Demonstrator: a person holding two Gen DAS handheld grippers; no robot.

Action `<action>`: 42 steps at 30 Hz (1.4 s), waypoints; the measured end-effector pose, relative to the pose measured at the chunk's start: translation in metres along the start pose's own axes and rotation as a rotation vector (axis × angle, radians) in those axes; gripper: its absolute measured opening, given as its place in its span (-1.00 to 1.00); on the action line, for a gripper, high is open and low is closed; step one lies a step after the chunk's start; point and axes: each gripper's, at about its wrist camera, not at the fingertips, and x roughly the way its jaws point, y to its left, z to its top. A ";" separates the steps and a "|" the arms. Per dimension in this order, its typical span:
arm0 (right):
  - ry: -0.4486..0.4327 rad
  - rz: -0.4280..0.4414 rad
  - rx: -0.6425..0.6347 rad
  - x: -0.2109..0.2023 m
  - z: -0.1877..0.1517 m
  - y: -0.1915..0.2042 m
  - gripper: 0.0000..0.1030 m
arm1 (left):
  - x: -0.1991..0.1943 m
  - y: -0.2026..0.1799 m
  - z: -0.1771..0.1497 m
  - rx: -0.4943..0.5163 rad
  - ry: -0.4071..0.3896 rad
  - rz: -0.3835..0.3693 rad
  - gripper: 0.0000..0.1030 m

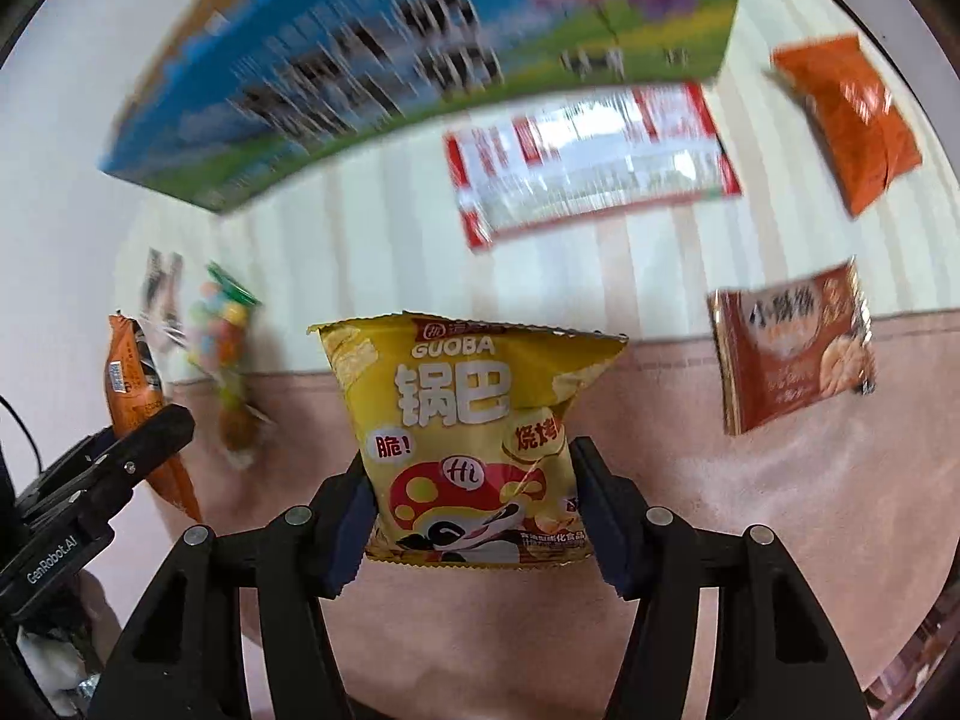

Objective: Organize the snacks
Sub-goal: 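Carry orange packet and GUOBA bag into the cardboard box and open both tools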

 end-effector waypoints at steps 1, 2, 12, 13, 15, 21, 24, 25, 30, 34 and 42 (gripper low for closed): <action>-0.014 0.017 0.000 -0.012 0.002 -0.001 0.23 | -0.012 -0.002 0.005 0.000 -0.017 -0.018 0.06; -0.032 0.037 -0.004 -0.028 0.005 -0.002 0.23 | -0.019 -0.003 0.008 0.001 -0.027 -0.030 0.06; -0.228 0.157 -0.043 -0.124 0.071 0.033 0.23 | -0.066 -0.041 0.105 0.052 -0.125 -0.084 0.06; -0.245 0.154 -0.044 -0.122 0.080 0.037 0.23 | -0.067 -0.045 0.117 0.069 -0.129 -0.076 0.06; -0.281 0.131 -0.045 -0.137 0.100 0.035 0.23 | -0.066 -0.051 0.139 0.088 -0.132 -0.055 0.06; -0.303 0.028 -0.033 -0.132 0.157 0.027 0.23 | -0.036 -0.051 0.201 0.094 -0.064 -0.016 0.07; -0.281 -0.021 -0.027 -0.122 0.178 0.020 0.23 | -0.013 -0.045 0.223 0.063 -0.009 -0.008 0.07; -0.271 -0.042 -0.026 -0.117 0.185 0.017 0.23 | -0.003 -0.043 0.230 0.055 0.012 0.002 0.07; -0.206 -0.114 -0.011 -0.089 0.210 0.002 0.25 | 0.032 -0.036 0.239 0.026 0.096 0.042 0.08; -0.126 -0.156 0.004 -0.065 0.226 -0.008 0.53 | 0.056 -0.028 0.239 -0.030 0.187 0.038 0.08; -0.090 -0.228 -0.020 -0.046 0.235 -0.007 0.85 | 0.065 -0.032 0.233 -0.011 0.179 0.061 0.72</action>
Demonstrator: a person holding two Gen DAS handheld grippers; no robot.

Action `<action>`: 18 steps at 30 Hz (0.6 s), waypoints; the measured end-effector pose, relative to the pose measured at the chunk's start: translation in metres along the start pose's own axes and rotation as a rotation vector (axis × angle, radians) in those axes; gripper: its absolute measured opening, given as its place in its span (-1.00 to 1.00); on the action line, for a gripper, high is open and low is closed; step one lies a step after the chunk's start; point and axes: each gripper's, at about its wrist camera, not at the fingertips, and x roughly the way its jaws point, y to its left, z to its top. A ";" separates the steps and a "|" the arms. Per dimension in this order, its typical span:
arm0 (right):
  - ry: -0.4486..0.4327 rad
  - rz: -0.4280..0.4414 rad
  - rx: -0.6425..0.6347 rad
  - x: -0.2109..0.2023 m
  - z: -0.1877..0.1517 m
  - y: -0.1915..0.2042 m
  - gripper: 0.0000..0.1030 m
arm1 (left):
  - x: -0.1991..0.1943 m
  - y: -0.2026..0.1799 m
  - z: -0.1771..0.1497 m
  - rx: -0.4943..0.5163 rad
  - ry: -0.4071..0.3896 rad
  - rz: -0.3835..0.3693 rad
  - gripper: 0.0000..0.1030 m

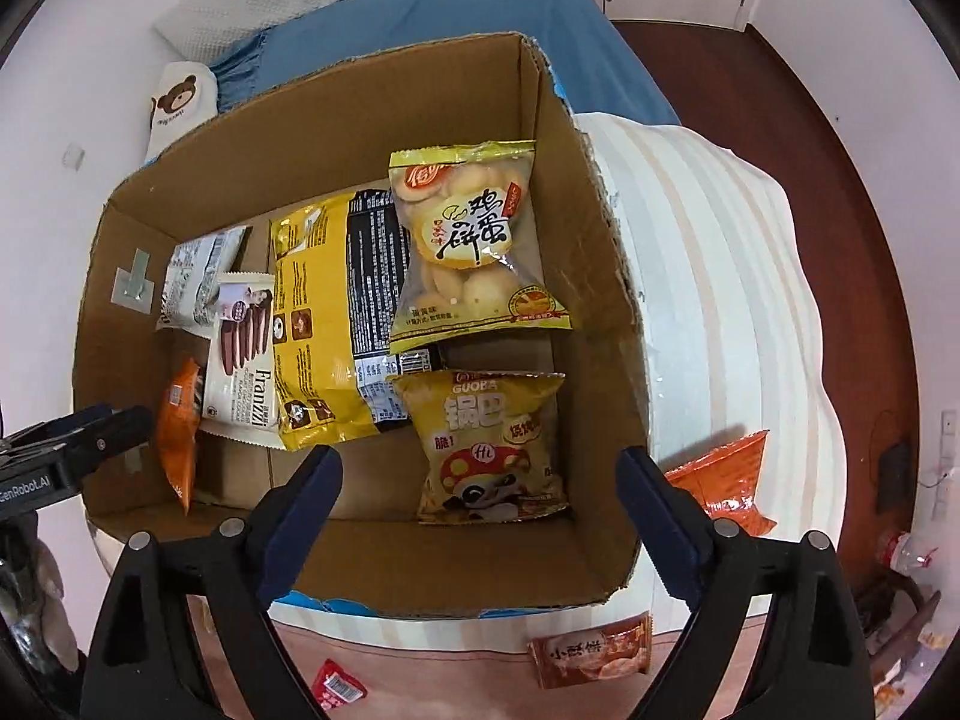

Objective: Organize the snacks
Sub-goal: 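Carry orange packet and GUOBA bag into the cardboard box and open both tools, then withdraw both tools from the box toward the remaining snacks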

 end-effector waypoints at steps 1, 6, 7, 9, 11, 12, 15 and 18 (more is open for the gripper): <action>-0.003 -0.006 -0.004 0.000 0.000 0.000 0.86 | -0.001 0.001 -0.001 -0.005 -0.005 -0.002 0.72; -0.043 -0.026 -0.026 -0.009 -0.006 0.007 0.88 | -0.013 0.000 -0.007 0.002 -0.070 0.010 0.72; -0.055 -0.028 -0.028 -0.012 -0.008 0.008 0.88 | -0.017 -0.001 -0.010 0.010 -0.089 0.013 0.72; -0.084 -0.034 -0.034 -0.020 -0.013 0.010 0.88 | -0.025 -0.004 -0.018 0.020 -0.133 0.024 0.72; -0.123 -0.046 -0.045 -0.030 -0.019 0.013 0.88 | -0.035 -0.007 -0.027 0.025 -0.186 0.019 0.72; -0.149 -0.054 -0.053 -0.036 -0.023 0.015 0.88 | -0.040 -0.008 -0.030 0.027 -0.207 0.020 0.72; -0.209 -0.066 -0.071 -0.053 -0.036 0.020 0.88 | -0.051 -0.013 -0.044 0.033 -0.256 0.031 0.72; -0.255 -0.065 -0.086 -0.069 -0.049 0.025 0.88 | -0.061 -0.017 -0.059 0.032 -0.295 0.039 0.72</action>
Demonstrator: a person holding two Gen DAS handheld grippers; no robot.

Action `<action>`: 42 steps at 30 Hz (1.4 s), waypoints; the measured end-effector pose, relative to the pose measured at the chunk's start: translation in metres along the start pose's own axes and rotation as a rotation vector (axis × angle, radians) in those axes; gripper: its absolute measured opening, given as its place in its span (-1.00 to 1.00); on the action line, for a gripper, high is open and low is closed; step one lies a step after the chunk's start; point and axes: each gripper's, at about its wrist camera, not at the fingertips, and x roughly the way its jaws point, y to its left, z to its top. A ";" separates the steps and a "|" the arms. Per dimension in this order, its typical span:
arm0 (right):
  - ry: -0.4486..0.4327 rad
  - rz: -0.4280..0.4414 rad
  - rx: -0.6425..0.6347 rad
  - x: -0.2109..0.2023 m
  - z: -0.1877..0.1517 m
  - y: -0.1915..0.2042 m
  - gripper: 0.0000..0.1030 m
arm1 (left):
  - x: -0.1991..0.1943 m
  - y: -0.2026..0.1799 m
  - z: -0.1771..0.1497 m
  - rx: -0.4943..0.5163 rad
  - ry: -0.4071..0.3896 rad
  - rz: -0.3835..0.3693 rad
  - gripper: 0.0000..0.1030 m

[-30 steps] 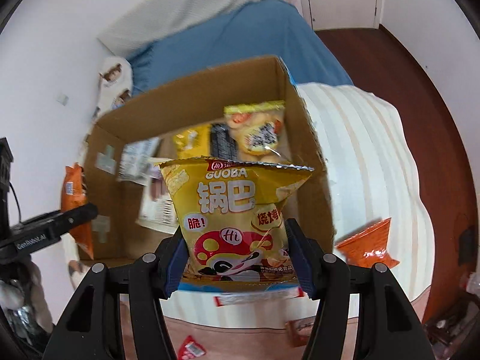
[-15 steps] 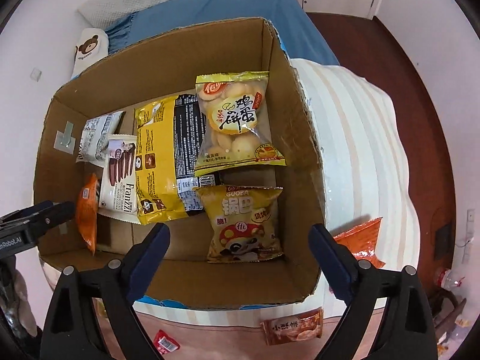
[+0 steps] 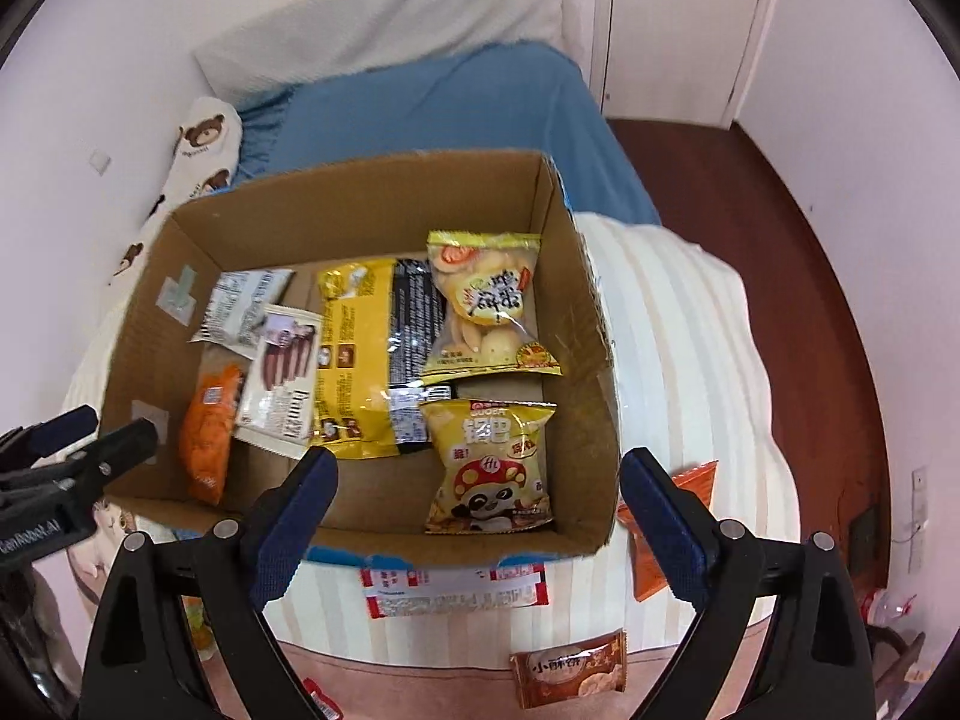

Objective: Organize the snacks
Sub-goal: 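Withdraw both tools from the box toward the remaining snacks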

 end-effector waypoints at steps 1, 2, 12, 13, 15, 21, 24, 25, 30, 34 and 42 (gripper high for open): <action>-0.013 0.003 -0.005 -0.006 -0.003 0.002 0.88 | -0.005 -0.002 -0.004 0.002 -0.013 0.001 0.72; -0.022 0.007 -0.006 -0.011 -0.005 0.003 0.88 | -0.011 -0.005 -0.009 0.008 -0.030 0.003 0.72; -0.089 0.088 0.022 -0.059 -0.038 0.007 0.88 | -0.059 -0.027 -0.044 0.029 -0.133 0.015 0.72; -0.087 0.106 0.033 -0.061 -0.042 0.004 0.88 | -0.061 -0.030 -0.051 0.029 -0.144 0.026 0.72; -0.060 0.125 0.072 -0.060 -0.055 -0.010 0.88 | -0.060 -0.035 -0.068 0.030 -0.153 0.043 0.72; 0.130 0.164 0.259 -0.007 -0.110 -0.071 0.55 | -0.006 -0.045 -0.124 0.007 -0.009 0.053 0.72; 0.229 0.195 0.426 0.030 -0.140 -0.109 0.56 | 0.021 -0.041 -0.143 -0.027 0.068 0.055 0.72; 0.248 0.200 0.478 0.039 -0.148 -0.120 0.56 | 0.029 -0.039 -0.148 -0.033 0.086 0.063 0.72; 0.340 0.224 0.747 0.083 -0.188 -0.163 0.56 | 0.053 -0.031 -0.165 -0.040 0.134 0.121 0.72; 0.369 0.233 0.834 0.105 -0.202 -0.166 0.56 | 0.060 -0.020 -0.168 -0.054 0.145 0.160 0.72; 0.351 0.105 0.609 0.119 -0.189 -0.117 0.39 | 0.057 0.006 -0.168 -0.009 0.127 0.248 0.72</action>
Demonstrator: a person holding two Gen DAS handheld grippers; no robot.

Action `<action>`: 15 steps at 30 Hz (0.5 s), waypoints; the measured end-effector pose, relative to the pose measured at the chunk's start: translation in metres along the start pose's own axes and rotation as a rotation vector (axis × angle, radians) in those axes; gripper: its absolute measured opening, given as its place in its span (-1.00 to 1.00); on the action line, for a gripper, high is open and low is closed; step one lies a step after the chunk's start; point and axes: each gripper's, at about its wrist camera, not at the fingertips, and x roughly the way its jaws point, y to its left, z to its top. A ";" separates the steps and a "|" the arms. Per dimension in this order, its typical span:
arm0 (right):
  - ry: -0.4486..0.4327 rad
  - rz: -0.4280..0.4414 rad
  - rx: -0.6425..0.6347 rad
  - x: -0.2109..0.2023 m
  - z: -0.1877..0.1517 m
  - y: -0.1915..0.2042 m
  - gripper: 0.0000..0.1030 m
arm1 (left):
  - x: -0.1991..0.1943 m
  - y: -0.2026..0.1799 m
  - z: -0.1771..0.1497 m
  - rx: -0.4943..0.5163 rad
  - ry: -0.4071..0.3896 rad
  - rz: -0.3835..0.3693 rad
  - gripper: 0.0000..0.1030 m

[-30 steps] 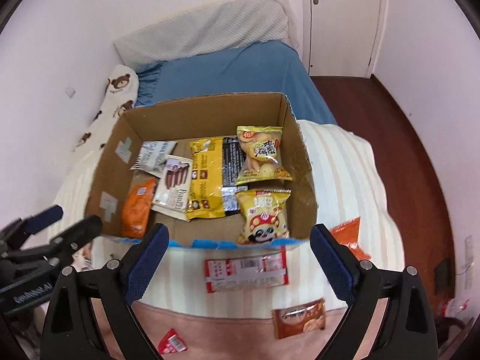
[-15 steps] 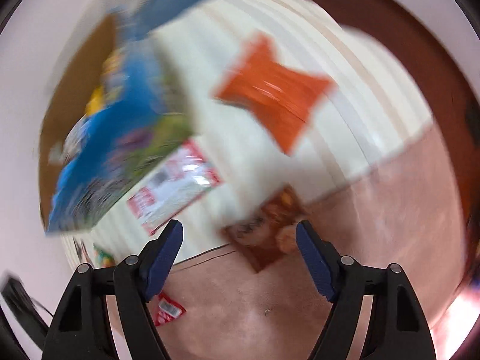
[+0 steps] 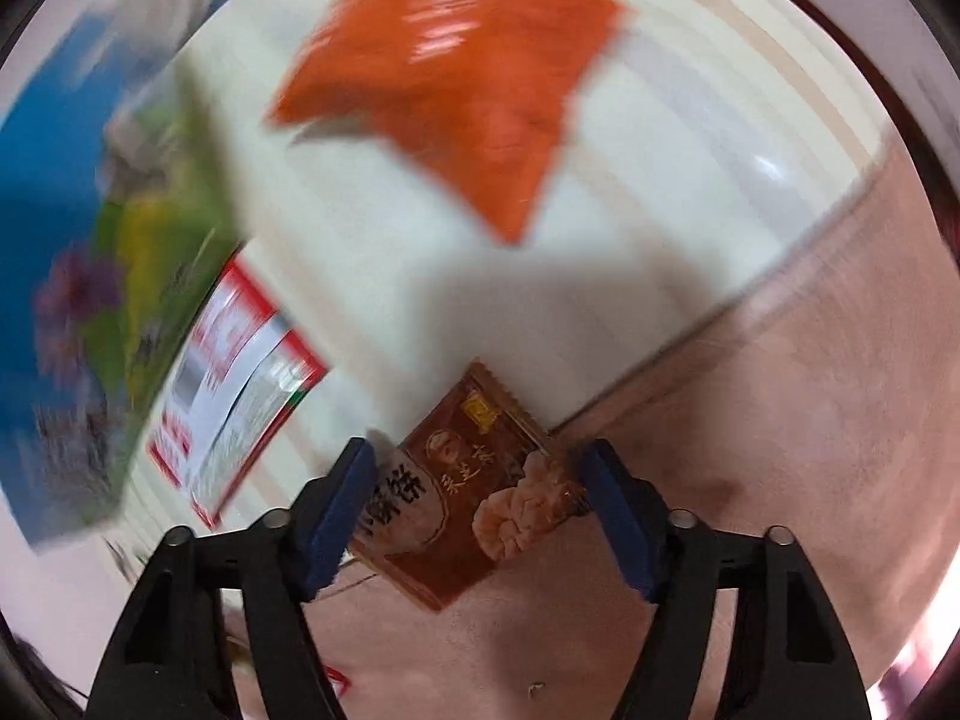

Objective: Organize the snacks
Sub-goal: 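Withdraw both tools from the box toward the remaining snacks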

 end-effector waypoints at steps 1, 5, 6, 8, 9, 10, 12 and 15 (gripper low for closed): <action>-0.003 -0.013 -0.052 0.001 -0.003 0.010 0.37 | 0.001 0.006 -0.001 0.000 0.005 0.003 0.72; 0.006 -0.106 -0.454 0.010 -0.032 0.077 0.19 | 0.010 0.037 -0.004 -0.019 0.045 -0.001 0.72; 0.012 -0.145 -0.552 0.014 -0.042 0.093 0.18 | 0.012 0.040 -0.001 -0.018 0.051 -0.003 0.72; 0.008 -0.198 -0.695 0.020 -0.060 0.117 0.21 | 0.019 0.052 0.002 -0.003 0.070 -0.020 0.72; 0.017 -0.219 -0.732 0.024 -0.067 0.125 0.33 | 0.022 0.055 0.003 0.006 0.074 -0.024 0.72; 0.018 -0.232 -0.744 0.025 -0.071 0.130 0.48 | 0.025 0.059 0.005 0.027 0.079 -0.028 0.72; 0.010 -0.197 -0.714 0.021 -0.075 0.133 0.53 | 0.030 0.062 0.011 0.074 0.087 -0.022 0.72; 0.013 -0.138 -0.623 0.010 -0.072 0.135 0.55 | 0.041 0.069 0.023 0.108 0.102 -0.031 0.72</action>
